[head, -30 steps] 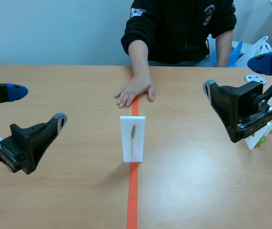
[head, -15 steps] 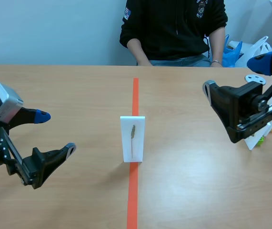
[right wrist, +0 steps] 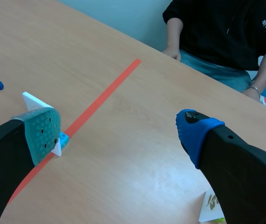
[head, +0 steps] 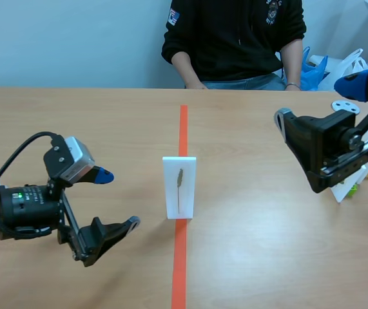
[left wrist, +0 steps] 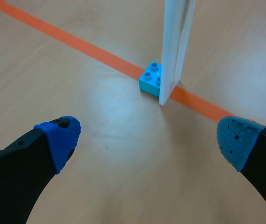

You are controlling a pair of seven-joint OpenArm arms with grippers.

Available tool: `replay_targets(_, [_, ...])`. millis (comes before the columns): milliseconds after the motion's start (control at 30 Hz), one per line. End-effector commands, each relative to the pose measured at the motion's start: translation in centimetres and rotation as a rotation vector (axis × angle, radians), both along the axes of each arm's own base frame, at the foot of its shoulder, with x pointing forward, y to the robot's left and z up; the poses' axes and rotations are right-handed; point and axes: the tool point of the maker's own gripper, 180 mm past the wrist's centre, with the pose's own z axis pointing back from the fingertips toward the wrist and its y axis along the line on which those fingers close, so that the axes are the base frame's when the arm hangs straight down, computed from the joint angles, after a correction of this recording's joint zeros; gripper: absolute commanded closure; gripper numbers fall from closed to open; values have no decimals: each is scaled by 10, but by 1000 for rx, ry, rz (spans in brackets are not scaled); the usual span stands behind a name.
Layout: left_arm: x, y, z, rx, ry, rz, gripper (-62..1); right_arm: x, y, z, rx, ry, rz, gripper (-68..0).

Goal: Sort the leaf by its shape. The table is split by an orange tape line. A compound leaf with several leaflets goes to the left side, a simple leaf with one blade goes to the right side. Return to the home posture when a red brick is placed on the table.

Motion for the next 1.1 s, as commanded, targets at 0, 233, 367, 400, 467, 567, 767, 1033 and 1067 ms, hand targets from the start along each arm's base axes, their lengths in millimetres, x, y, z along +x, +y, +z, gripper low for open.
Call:
replay_targets(0, [10,-13,12,-47,-31,-4,-623,2,0,6,1,-21,6,-506])
replay_targets(233, [22,-41,2,-70,-6,-23,-623,2,0,6,1,-21,6,-506])
replay_targets(367, [25,-55,-3,-72,1,-43,-623,2,0,6,1,-21,6,-506])
replay_targets(400, [24,-58,-4,-74,4,-48,-623,2,0,6,1,-21,6,-506])
replay_targets(467, [23,-65,-5,-79,9,-59,-623,2,0,6,1,-21,6,-506])
replay_targets(567, [22,-75,-6,-91,16,-70,-623,2,0,6,1,-22,6,-506])
replay_targets(767, [27,-86,-2,-128,-1,-53,-623,2,0,6,1,-22,6,-506])
replay_targets(1033, [28,-90,0,-134,-8,-53,-623,2,0,6,1,-22,6,-506])
replay_targets(1067, [28,-90,0,-132,-8,-54,-623,2,0,6,1,-22,6,-506])
